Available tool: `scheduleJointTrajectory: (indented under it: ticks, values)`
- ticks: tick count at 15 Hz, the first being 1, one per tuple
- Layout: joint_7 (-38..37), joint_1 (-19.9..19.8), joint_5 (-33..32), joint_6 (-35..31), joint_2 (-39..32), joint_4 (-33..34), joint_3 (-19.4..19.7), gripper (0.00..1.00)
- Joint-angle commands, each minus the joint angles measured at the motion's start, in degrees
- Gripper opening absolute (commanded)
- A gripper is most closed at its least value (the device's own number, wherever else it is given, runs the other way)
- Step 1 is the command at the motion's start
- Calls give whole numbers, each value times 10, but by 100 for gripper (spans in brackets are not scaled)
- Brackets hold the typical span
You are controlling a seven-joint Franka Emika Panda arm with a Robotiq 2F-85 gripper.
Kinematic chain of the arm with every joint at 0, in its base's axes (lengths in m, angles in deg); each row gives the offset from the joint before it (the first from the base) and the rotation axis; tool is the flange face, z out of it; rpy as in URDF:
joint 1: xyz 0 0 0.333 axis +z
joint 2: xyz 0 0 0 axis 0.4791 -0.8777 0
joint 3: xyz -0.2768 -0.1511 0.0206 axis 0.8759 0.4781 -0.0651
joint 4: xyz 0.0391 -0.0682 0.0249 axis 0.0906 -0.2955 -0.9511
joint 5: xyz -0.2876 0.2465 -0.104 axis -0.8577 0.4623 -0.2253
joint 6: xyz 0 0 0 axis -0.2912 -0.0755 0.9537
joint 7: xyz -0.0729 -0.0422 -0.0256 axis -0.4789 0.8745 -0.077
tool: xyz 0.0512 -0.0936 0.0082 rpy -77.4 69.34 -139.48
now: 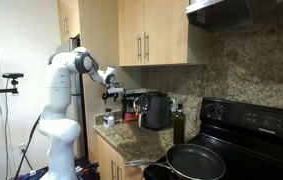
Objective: Place the container next to the stove
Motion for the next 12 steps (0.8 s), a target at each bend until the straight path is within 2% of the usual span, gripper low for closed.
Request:
scheduleJointTrajectory:
  ticks: [1,3,5,8,10,12]
  values:
    - [-12,-5,10,-30,-70,20,-17,100]
    - [-20,-6,15,-57,-101,24,-24,100]
    - [-8,-14,33,-118,-114,16,-39,100]
    - [-7,-24,40,-160,-131,15,-57,100]
    - [-17,-28,34,-165,-135,14,-62,100]
    - [-44,-27,21,-139,-128,11,-58,100]
